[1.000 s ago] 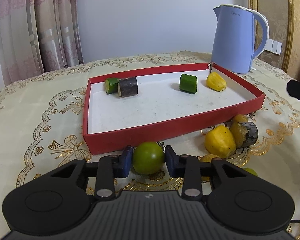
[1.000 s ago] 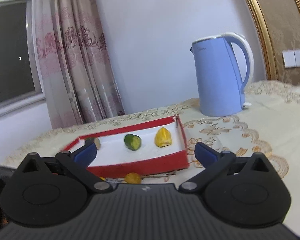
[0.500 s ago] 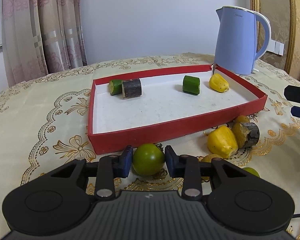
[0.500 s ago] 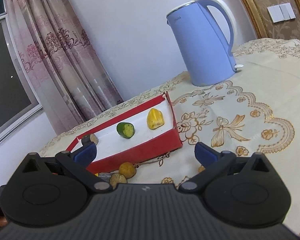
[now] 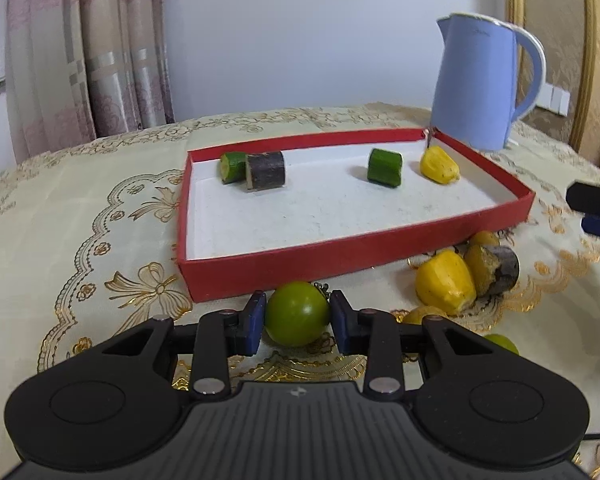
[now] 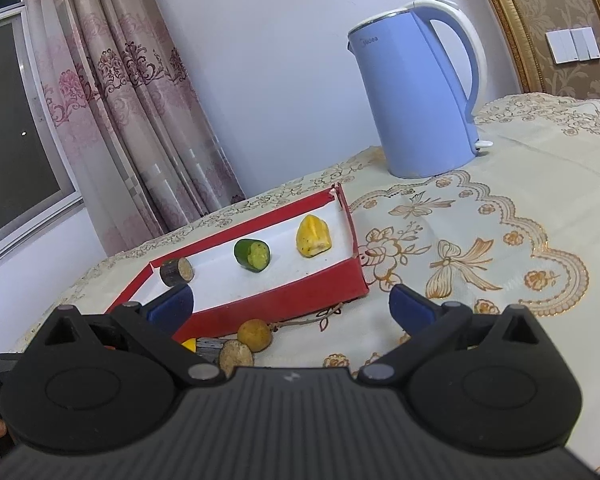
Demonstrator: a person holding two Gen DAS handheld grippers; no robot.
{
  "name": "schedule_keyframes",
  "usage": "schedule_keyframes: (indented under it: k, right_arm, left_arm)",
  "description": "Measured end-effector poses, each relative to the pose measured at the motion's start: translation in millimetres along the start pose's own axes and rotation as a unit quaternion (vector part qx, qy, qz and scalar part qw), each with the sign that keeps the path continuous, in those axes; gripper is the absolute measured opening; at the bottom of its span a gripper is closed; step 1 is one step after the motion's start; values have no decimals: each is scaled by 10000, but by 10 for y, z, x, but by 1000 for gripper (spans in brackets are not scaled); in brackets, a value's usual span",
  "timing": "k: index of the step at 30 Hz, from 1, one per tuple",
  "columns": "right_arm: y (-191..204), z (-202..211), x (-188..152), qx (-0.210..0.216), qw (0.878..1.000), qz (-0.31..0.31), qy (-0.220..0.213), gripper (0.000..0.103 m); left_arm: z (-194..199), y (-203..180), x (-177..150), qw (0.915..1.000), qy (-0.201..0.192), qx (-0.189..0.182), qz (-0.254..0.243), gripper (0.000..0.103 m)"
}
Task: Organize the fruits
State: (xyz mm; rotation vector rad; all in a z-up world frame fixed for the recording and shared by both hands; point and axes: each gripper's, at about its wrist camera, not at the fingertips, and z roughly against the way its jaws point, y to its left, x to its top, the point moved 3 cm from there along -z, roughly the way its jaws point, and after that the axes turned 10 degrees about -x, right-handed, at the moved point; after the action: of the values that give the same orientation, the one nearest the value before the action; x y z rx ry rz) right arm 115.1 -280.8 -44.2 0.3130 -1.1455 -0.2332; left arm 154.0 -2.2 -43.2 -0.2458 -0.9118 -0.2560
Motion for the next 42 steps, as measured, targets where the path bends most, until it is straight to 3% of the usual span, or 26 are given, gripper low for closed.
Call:
schedule_keyframes:
  k: [7, 11, 14, 17, 18, 20, 23, 24, 27, 33, 36, 42]
  right_arm:
    - [192, 89, -21, 376, 9979, 529, -76, 103]
    - [383, 153, -39, 897, 9921, 822, 289, 103]
    - [661, 276, -128, 1277, 9782, 1556, 505, 103]
    - [968, 338, -298, 1036, 9557, 2709, 497, 102]
    - [1074, 343, -373, 979, 9429, 3147, 481, 100]
    - [1185, 321, -443, 1058, 9292, 3494, 576, 90]
    - [1230, 236, -443, 1178, 9287, 3421, 809, 71]
    - [1231, 205, -450, 1129, 9292, 3417, 839, 62]
    - [1202, 111, -481, 983, 9307, 3387, 974, 47]
    - [1211, 64, -556, 1106, 9256, 3432, 1150, 47]
    - [1229, 29, -591, 1114, 9220, 3499, 1225, 35]
    - [1248, 58, -607, 1112, 9184, 3612, 1167, 33]
  left_arm:
    - [54, 26, 23, 9998, -151, 16, 84, 33]
    - [77, 40, 38, 9996, -261, 50, 80, 33]
    - [90, 62, 39, 9995, -292, 82, 119, 33]
    - [98, 76, 42, 9993, -329, 127, 130, 33]
    - [98, 78, 42, 9993, -334, 140, 131, 33]
    - [102, 74, 41, 9992, -346, 152, 112, 33]
    - [106, 61, 40, 9992, -349, 178, 69, 33]
    - [106, 56, 38, 9992, -348, 188, 52, 33]
    - [106, 50, 34, 9993, -331, 187, 35, 33]
    - [104, 43, 33, 9993, -324, 187, 5, 33]
    - [103, 44, 34, 9993, -320, 189, 4, 33]
    - [100, 41, 32, 9993, -319, 185, 3, 33]
